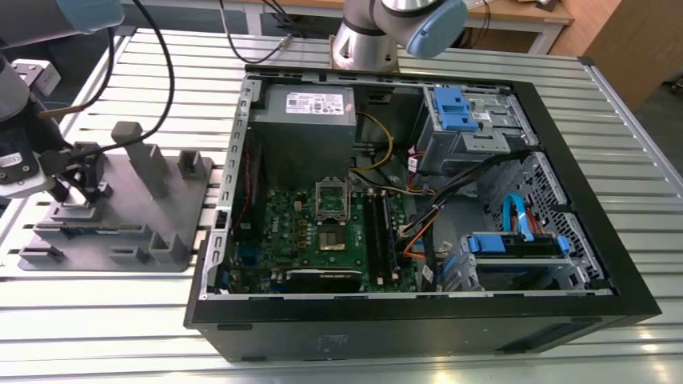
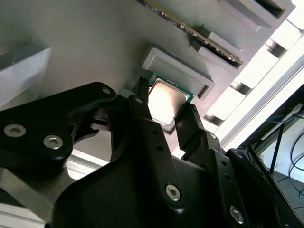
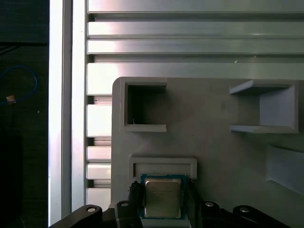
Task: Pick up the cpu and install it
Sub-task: 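Pick up the cpu and move it towards the insertion slot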
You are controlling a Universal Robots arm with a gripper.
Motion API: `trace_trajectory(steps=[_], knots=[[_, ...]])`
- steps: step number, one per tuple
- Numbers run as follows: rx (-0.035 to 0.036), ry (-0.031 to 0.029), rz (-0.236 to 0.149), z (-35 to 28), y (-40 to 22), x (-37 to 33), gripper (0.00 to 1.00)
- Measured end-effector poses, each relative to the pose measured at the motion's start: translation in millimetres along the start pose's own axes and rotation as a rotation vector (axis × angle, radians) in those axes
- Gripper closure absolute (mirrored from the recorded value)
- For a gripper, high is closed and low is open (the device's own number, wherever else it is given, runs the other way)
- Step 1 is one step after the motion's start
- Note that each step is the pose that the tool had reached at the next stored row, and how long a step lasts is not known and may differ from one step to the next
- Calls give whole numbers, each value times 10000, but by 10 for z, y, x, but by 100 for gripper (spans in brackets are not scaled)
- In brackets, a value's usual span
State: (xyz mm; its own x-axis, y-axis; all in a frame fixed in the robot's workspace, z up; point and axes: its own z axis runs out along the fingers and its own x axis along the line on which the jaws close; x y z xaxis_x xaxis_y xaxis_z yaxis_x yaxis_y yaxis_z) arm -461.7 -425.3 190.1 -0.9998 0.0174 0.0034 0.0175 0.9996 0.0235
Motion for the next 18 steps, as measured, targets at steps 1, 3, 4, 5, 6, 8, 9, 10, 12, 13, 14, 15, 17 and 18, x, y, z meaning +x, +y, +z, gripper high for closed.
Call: trace_trajectory(steps=[1, 3, 4, 5, 6, 8, 9, 10, 12, 13, 14, 15, 17, 18], knots=[[1, 1, 0, -9, 0, 0, 53], [-1, -3, 0, -10, 0, -1, 53], [-1, -1, 0, -12, 0, 0, 53], [-1, -1, 0, -12, 0, 0, 53], [-1, -1, 0, -13, 0, 0, 53], [-1, -1, 0, -13, 0, 0, 53], [0, -1, 0, -13, 0, 0, 53], [0, -1, 0, -14, 0, 0, 53], [-1, -1, 0, -14, 0, 0, 53], [-1, -1, 0, -15, 0, 0, 53], [0, -1, 0, -15, 1, 0, 53], [0, 0, 0, -17, 0, 0, 53], [2, 3, 0, -45, 1, 0, 53], [0, -1, 0, -66, 2, 0, 53]])
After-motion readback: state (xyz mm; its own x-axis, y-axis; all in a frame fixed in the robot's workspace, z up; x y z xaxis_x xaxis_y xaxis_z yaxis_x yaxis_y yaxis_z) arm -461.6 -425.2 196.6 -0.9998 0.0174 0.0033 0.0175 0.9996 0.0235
